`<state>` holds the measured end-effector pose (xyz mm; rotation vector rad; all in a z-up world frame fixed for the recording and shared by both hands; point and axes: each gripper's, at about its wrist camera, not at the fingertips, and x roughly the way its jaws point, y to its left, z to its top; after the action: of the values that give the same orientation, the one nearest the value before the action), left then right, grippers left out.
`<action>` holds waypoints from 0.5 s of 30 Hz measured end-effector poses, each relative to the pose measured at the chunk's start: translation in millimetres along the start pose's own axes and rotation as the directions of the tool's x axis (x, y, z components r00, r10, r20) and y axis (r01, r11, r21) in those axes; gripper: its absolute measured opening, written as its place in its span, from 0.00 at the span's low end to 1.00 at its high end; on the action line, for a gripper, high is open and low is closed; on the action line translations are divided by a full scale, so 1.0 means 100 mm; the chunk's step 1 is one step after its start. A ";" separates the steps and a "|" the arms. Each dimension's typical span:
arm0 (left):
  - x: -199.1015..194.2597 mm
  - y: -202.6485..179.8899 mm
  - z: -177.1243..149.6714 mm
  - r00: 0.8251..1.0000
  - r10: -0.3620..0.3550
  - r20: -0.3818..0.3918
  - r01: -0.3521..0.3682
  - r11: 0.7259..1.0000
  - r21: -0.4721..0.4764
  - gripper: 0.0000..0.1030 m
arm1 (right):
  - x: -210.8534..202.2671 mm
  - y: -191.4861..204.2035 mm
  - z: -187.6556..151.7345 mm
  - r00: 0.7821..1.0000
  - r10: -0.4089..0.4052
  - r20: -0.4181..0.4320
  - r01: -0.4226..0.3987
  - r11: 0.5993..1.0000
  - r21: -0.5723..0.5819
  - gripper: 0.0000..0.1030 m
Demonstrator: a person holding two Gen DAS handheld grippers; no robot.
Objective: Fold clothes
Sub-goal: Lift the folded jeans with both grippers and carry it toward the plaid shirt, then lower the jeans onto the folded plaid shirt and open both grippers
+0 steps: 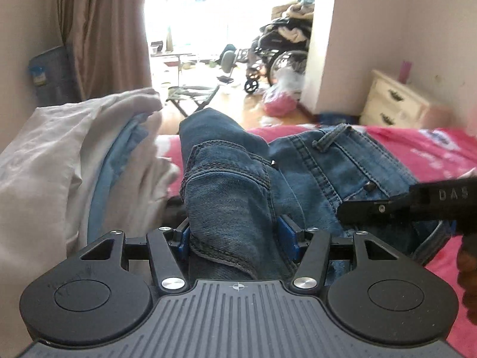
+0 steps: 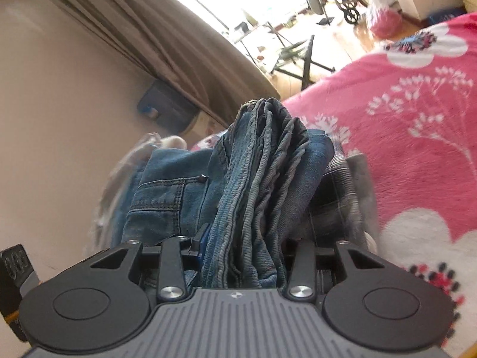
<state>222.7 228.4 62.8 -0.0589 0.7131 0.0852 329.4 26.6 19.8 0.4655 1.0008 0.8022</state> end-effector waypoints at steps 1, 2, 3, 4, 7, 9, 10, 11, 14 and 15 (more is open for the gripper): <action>0.08 0.02 -0.01 1.000 0.009 -0.010 -0.009 1.000 -0.001 0.55 | 0.09 -0.02 0.01 1.000 -0.007 -0.007 0.007 1.000 -0.001 0.41; 0.16 0.06 -0.03 1.000 0.014 -0.021 -0.015 1.000 -0.010 0.55 | 0.17 -0.05 0.00 1.000 -0.010 -0.013 0.010 1.000 0.002 0.41; 0.22 0.08 -0.05 0.999 0.019 -0.026 -0.019 1.000 -0.014 0.55 | 0.24 -0.09 -0.01 1.000 -0.012 -0.018 0.012 1.000 0.003 0.41; 0.27 0.10 -0.08 0.999 0.025 -0.032 -0.026 0.999 -0.021 0.55 | 0.33 -0.14 -0.03 1.000 -0.018 -0.023 0.018 1.000 0.008 0.41; 0.48 0.15 -0.19 0.996 0.043 -0.084 -0.046 0.998 -0.036 0.58 | 0.50 -0.32 -0.17 0.999 -0.033 -0.038 0.034 0.998 0.048 0.42; 0.58 0.15 -0.27 0.992 0.059 -0.109 -0.064 0.997 -0.040 0.61 | 0.52 -0.35 -0.26 0.999 -0.030 -0.019 0.030 0.999 0.033 0.45; 0.57 0.15 -0.29 0.993 0.067 -0.102 -0.070 0.997 -0.033 0.61 | 0.51 -0.36 -0.28 1.000 -0.027 -0.007 0.027 0.999 0.024 0.45; 0.54 0.13 -0.28 0.993 0.071 -0.090 -0.073 0.997 -0.021 0.62 | 0.49 -0.37 -0.30 1.000 -0.024 -0.002 0.024 0.999 0.024 0.45; 0.42 0.10 -0.21 0.994 0.077 -0.078 -0.078 0.997 -0.011 0.62 | 0.44 -0.40 -0.32 1.000 -0.024 0.008 0.024 0.999 0.024 0.48; 0.37 0.09 -0.18 0.994 0.093 -0.050 -0.093 0.996 -0.006 0.62 | 0.41 -0.40 -0.34 1.000 -0.027 0.012 0.027 1.000 0.015 0.49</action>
<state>237.4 238.4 24.8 -0.0360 0.7652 0.1762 327.0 32.8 -46.1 0.4687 0.9999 0.7673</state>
